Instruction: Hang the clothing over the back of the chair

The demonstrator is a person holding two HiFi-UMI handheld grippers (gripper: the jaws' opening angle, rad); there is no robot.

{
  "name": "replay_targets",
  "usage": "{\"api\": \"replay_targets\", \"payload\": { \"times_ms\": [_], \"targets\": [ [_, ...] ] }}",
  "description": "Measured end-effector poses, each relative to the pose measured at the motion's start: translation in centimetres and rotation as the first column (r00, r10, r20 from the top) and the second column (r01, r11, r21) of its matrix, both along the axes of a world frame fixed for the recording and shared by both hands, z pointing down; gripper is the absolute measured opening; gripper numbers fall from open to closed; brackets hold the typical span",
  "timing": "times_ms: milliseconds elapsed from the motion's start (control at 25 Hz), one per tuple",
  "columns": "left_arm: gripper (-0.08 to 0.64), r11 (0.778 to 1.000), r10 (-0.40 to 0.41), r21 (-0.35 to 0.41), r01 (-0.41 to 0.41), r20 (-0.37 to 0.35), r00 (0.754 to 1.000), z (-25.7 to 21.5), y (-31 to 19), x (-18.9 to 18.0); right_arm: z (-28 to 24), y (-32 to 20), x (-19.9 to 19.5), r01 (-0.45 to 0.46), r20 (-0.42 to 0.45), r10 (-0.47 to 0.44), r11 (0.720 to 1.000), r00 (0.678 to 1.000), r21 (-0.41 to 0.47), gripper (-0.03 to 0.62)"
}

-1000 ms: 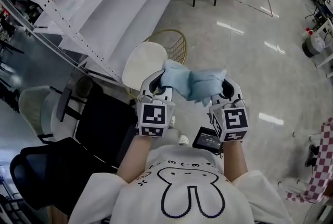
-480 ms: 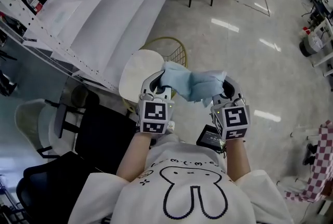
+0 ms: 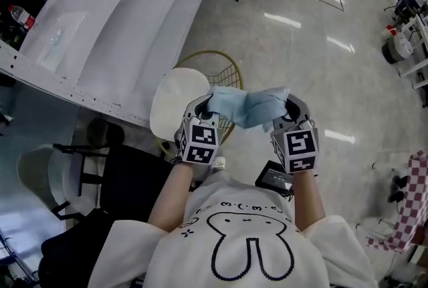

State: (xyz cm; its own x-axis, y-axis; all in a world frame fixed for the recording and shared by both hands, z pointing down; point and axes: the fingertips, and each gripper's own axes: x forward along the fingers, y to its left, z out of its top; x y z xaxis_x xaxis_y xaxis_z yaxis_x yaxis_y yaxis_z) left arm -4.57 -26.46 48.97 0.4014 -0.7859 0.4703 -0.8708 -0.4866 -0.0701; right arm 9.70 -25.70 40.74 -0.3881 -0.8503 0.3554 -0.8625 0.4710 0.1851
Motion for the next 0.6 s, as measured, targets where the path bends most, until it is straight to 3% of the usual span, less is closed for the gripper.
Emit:
{"api": "replay_targets", "payload": {
  "times_ms": [400, 600],
  "targets": [
    [0.051, 0.979, 0.085, -0.19, -0.077, 0.032, 0.996, 6.6, -3.6, -0.4, 3.7, -4.6, -0.4, -0.033, -0.044, 0.029, 0.996, 0.999, -0.082, 0.038],
    [0.124, 0.957, 0.142, -0.26, -0.128, 0.035, 0.989, 8.8, -3.7, -0.3, 5.1, -5.3, -1.5, -0.014, -0.064, 0.006, 0.992, 0.998, -0.124, 0.038]
  ]
}}
